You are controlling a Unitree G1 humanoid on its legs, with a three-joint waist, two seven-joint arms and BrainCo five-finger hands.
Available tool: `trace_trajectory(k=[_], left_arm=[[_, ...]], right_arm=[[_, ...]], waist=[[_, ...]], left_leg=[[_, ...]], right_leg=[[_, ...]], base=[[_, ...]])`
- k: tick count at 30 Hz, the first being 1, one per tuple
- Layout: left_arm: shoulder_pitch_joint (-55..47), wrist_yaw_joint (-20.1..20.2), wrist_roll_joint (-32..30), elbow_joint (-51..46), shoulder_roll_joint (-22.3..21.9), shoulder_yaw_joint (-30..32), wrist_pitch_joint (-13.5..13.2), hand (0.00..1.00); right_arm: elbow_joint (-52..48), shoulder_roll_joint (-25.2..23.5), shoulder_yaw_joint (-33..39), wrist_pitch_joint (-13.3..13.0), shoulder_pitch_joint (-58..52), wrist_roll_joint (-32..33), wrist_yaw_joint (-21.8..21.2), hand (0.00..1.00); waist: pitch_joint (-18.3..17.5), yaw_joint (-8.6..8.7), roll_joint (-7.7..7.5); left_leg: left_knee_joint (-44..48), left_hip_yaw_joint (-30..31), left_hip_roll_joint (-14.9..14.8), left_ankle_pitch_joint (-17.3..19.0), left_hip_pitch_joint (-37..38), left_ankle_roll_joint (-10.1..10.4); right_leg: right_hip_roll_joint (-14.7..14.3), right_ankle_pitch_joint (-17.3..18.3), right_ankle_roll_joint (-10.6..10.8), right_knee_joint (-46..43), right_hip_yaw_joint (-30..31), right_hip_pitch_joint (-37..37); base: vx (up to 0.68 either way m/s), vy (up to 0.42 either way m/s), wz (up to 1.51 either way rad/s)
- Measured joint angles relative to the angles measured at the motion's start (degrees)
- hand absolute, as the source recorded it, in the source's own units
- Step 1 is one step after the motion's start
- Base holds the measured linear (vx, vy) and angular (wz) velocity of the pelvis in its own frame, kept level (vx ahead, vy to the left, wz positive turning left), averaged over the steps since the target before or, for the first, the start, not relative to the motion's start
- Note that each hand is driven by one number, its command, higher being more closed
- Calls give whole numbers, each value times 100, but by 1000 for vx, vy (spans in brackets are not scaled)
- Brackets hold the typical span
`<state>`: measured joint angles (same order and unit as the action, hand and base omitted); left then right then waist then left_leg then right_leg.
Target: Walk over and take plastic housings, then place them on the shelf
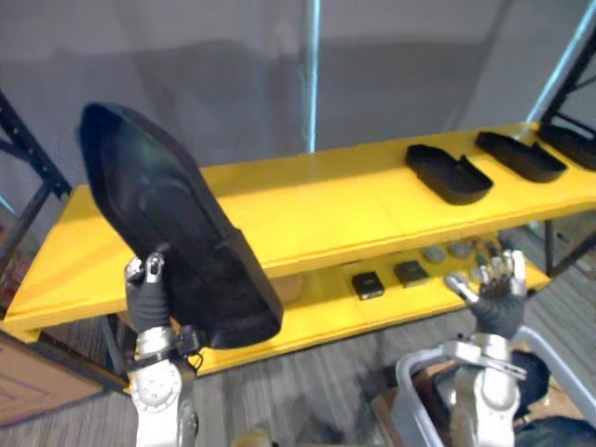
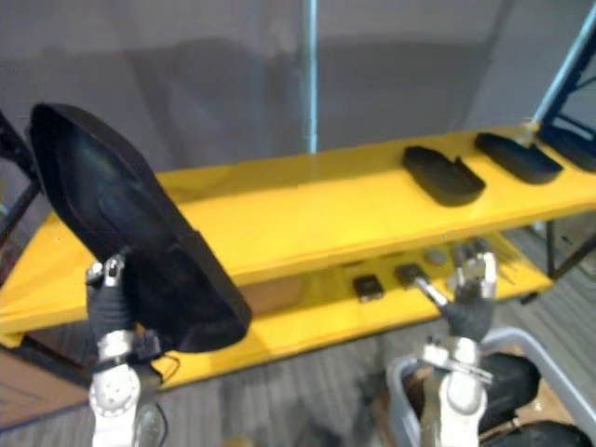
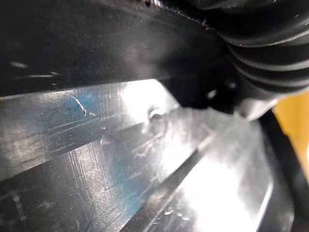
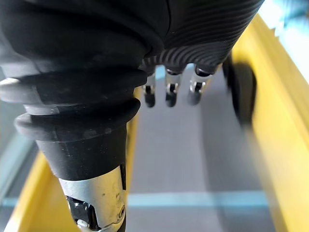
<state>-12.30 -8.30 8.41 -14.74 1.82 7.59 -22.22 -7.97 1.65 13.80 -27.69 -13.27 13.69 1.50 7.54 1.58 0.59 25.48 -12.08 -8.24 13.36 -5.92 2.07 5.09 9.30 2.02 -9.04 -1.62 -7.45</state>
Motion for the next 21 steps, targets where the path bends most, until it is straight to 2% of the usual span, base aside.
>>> trace_trajectory(k=[1, 2, 4, 5, 6, 7, 8, 9, 11, 12, 15, 17, 19, 21], left_arm=[[30, -4, 0, -35, -1, -30, 0, 100], [129, -4, 1, -49, 1, -59, 20, 100], [240, -2, 6, -94, 7, -77, 155, 100], [283, 9, 14, -125, 32, -102, 288, 100], [324, 12, 11, -173, 65, -119, 452, 100], [469, 13, 9, -219, 172, -117, 640, 100], [635, 51, 9, -218, 293, -117, 863, 100], [695, 64, 10, -219, 343, -87, 961, 100], [769, 100, -1, -212, 437, 158, 1327, 100], [779, 104, -1, -211, 438, 185, 1415, 100], [968, 262, 0, -73, 436, 97, 1791, 100], [1098, 342, 29, 182, 438, 53, 1987, 100], [1313, 371, 103, 571, 457, 85, 2316, 100], [1521, 394, 316, 874, 515, 124, 2545, 100]], right_arm=[[-151, 54, -33, -60, -93, 3, 0, 0], [-267, 122, -55, -116, -158, 8, -7, 0], [-316, 143, -69, -122, -176, 15, -4, 0], [-305, 118, -159, -115, -184, 23, 10, 0], [-316, 71, -247, -117, -217, 31, 35, 0], [-313, -38, -408, -116, -225, 137, 71, 0], [-309, -183, -544, -110, -214, 233, 71, 0], [-305, -254, -615, -104, -180, 248, 71, 0], [-203, -457, -939, -60, -6, 107, 68, 0], [-169, -477, -998, -53, 14, 82, 69, 0], [76, -465, -1039, 225, 5, -140, 111, 0], [317, -443, -1021, 395, -1, -180, 115, 0], [479, -360, -982, 549, -72, -278, 106, 0], [480, -297, -924, 577, -142, -277, 60, 0]], waist=[[-30, 57, 50], [-80, 79, 132], [-113, 76, 172], [-186, 66, 103], [-309, 85, 46], [-362, 107, -103], [-390, 87, -148], [-402, 75, -165], [-445, 58, -216], [-463, 64, -219], [-494, 168, -213], [-516, 235, -117], [-520, 245, 25], [-544, 253, 62]], left_leg=[[-420, 22, -110, -101, 12, 117], [-823, 44, -216, -225, 71, 140], [-937, -147, -237, -610, 231, 304], [-872, -339, -118, -695, 324, 285], [-868, -484, -5, -629, 351, 245], [-879, -699, 68, -561, 405, 174], [-936, -898, 52, -525, 483, 137], [-972, -1002, 16, -520, 530, 130], [-1179, -1509, -93, -522, 828, 132], [-1223, -1591, -96, -522, 878, 132], [-1321, -1654, -73, -542, 893, 165], [-1414, -1641, -44, -574, 899, 214], [-1558, -1681, -24, -626, 996, 290], [-1590, -1686, -49, -649, 1006, 329]], right_leg=[[72, 48, 62, -35, 122, 34], [114, 102, 150, -92, 270, 103], [226, 208, 328, -212, 504, 127], [370, 222, 453, -200, 674, 126], [535, 187, 493, -125, 723, 125], [680, 27, 654, -49, 662, 152], [740, -194, 647, 96, 398, 142], [762, -308, 637, 176, 193, 147], [745, -695, 568, 455, -711, 130], [736, -766, 576, 528, -832, 129], [672, -919, 643, 723, -839, 144], [654, -923, 641, 761, -859, 167], [608, -926, 641, 804, -785, 162], [565, -934, 640, 855, -767, 160]], base=[[97, 205, -51], [128, 248, -58], [188, 342, -67], [196, 342, -71], [188, 308, -72], [172, 243, -65], [169, 211, -68], [139, 132, -88], [103, 77, -104], [72, 39, -87], [50, -3, -23], [-3, -9, -2], [-8, -27, -14], [-20, -50, -10]])
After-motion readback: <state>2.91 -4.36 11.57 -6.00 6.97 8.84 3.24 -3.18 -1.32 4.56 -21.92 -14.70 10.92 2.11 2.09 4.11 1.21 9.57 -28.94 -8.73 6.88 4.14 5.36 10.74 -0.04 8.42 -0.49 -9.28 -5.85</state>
